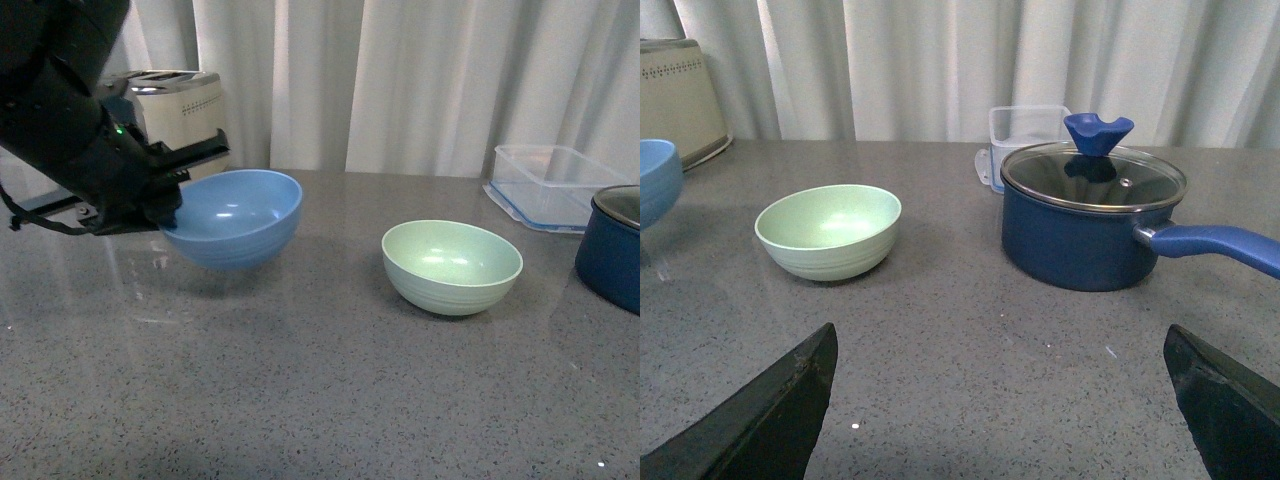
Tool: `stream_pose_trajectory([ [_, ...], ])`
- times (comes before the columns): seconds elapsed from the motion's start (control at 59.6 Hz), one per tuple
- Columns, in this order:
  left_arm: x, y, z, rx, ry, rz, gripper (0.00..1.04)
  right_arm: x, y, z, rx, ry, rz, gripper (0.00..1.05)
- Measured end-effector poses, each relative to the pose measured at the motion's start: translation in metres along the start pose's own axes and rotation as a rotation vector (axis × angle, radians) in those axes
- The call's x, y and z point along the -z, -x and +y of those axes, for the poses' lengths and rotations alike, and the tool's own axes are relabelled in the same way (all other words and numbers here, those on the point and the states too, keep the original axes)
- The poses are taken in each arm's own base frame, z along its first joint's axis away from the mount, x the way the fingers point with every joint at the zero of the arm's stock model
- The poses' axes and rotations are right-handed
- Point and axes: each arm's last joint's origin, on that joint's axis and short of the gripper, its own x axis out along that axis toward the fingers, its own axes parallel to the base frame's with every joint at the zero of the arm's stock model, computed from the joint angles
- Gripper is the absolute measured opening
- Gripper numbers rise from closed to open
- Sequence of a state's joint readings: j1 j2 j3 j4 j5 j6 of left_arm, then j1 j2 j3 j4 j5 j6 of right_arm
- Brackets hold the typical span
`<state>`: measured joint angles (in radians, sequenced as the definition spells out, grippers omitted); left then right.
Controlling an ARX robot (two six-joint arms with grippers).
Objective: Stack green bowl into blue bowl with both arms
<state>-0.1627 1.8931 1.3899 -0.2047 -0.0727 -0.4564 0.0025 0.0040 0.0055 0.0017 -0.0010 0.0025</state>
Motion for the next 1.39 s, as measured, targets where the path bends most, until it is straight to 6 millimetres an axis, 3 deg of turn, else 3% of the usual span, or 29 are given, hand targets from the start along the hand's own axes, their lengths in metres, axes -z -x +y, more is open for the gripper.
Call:
stream_pose_trajectory([
  [0.185,0.014,-0.015,-0.02,0.01,-0.037,0.04,0.04,0.0,0.0,0.0,0.0,0.0,0.0,0.95],
  [0.52,0.026,-0.036,-0.036,0.003,-0.065,0.08,0.04,0.0,0.0,0.0,0.0,0.0,0.0,0.95],
  [0.772,0.028,-0.038,-0.046,0.025,-0.072,0.082,0.04,0.0,0.0,0.0,0.0,0.0,0.0,0.95],
  [0.99,0.026,-0.029,-0.048,0.089,-0.082,0.044,0.37,0.0,0.0,0.0,0.0,0.0,0.0,0.95],
  [1.074,0.023,-0.013,-0.048,0.157,-0.113,-0.03,0.5,0.0,0.0,0.0,0.0,0.0,0.0,0.95],
  [1.158,0.011,0.025,-0.049,0.206,-0.178,-0.259,0.67,0.0,0.0,0.0,0.0,0.0,0.0,0.95],
  [1.242,0.003,0.061,-0.04,0.141,-0.241,-0.629,0.51,0.0,0.0,0.0,-0.001,0.0,0.0,0.95],
  [1.293,0.009,0.071,-0.03,0.144,-0.259,-0.701,0.44,0.0,0.0,0.0,0.0,0.0,0.0,0.95],
  [1.393,0.042,0.08,0.007,0.109,-0.311,-0.732,0.22,0.0,0.0,0.0,0.0,0.0,0.0,0.95],
])
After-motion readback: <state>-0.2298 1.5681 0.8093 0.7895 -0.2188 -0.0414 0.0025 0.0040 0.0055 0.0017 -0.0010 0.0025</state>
